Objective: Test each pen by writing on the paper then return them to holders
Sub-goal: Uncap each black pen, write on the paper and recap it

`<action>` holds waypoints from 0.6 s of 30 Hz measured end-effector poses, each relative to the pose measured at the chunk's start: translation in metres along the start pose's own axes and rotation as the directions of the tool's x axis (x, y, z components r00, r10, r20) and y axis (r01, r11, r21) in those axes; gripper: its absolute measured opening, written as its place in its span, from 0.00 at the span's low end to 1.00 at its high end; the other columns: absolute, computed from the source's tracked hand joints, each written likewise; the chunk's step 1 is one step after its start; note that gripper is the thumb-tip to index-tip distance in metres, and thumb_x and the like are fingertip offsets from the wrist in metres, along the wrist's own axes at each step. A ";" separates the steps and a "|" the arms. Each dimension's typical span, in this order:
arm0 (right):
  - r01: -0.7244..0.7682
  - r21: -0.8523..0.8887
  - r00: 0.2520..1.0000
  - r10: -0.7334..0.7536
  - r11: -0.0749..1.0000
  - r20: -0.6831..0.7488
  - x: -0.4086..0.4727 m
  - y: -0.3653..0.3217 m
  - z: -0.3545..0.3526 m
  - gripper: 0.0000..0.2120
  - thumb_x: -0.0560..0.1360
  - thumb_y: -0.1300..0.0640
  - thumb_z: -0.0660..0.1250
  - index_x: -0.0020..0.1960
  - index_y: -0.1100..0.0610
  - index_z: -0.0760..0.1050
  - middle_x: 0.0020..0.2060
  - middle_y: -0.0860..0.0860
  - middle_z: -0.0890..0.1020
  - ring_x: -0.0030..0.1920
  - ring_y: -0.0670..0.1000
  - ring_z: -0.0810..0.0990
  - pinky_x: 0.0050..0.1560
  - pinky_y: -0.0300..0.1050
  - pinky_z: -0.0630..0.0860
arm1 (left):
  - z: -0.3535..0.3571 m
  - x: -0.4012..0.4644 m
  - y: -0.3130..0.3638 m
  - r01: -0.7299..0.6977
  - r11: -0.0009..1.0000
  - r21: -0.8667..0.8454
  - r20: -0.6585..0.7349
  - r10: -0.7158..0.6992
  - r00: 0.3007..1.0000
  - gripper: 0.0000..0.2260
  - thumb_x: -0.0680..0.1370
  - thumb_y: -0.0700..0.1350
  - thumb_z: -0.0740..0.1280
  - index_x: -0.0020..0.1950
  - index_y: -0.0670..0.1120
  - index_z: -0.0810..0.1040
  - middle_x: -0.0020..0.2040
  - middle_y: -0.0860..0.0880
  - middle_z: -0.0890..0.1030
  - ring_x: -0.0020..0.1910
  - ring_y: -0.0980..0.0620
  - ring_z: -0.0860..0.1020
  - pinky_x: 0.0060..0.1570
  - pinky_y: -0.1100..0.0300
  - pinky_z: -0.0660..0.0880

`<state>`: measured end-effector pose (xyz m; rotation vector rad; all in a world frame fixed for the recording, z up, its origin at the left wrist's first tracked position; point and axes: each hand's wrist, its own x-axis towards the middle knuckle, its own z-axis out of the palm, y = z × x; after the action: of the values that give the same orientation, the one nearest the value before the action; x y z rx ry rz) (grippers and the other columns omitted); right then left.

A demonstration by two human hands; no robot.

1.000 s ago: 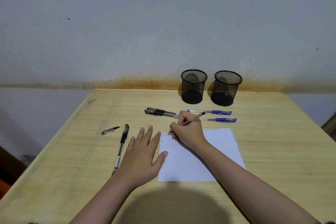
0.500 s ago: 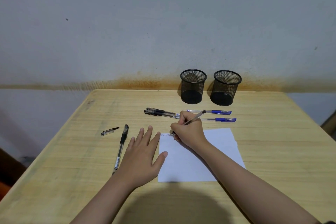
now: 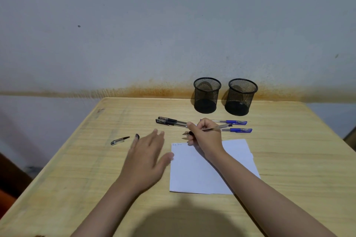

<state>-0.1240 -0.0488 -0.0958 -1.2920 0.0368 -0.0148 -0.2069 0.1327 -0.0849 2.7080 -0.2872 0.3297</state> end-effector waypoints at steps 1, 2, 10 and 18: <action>-0.004 0.022 1.000 0.004 1.000 0.009 0.000 -0.001 0.001 0.16 0.72 0.62 0.72 0.32 0.59 0.66 0.26 0.58 0.71 0.25 0.55 0.73 0.26 0.43 0.71 | -0.004 0.002 -0.007 0.017 1.000 -0.021 -0.087 -0.018 0.996 0.33 0.73 0.66 0.52 0.70 0.48 0.68 0.71 0.46 0.69 0.70 0.47 0.67 0.70 0.44 0.59; -0.002 0.032 1.000 0.001 0.999 0.024 -0.002 -0.002 0.001 0.16 0.72 0.61 0.73 0.32 0.59 0.66 0.25 0.57 0.71 0.25 0.55 0.73 0.25 0.42 0.70 | -0.008 0.005 -0.017 0.044 0.999 -0.027 -0.161 -0.048 0.986 0.29 0.74 0.63 0.54 0.68 0.47 0.71 0.68 0.46 0.72 0.66 0.45 0.70 0.67 0.43 0.64; 0.004 -0.003 0.995 -0.004 1.000 0.102 -0.012 -0.008 0.008 0.15 0.75 0.52 0.68 0.36 0.61 0.72 0.26 0.59 0.75 0.22 0.51 0.71 0.25 0.40 0.69 | -0.027 0.005 -0.079 0.340 0.941 0.003 -0.257 -0.328 0.909 0.15 0.75 0.40 0.66 0.62 0.44 0.76 0.59 0.46 0.79 0.57 0.40 0.73 0.49 0.46 0.73; 0.072 -0.042 0.984 -0.064 0.997 0.164 -0.019 -0.020 0.009 0.17 0.70 0.55 0.72 0.40 0.69 0.72 0.30 0.61 0.76 0.25 0.52 0.73 0.25 0.42 0.72 | -0.020 0.008 -0.092 0.333 0.942 -0.034 -0.280 -0.329 0.902 0.05 0.73 0.39 0.69 0.47 0.44 0.83 0.44 0.50 0.82 0.46 0.45 0.76 0.39 0.52 0.74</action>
<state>-0.1429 -0.0452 -0.0739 -1.3377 -0.1478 0.0337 -0.1804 0.2220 -0.0976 2.6152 0.2583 0.6080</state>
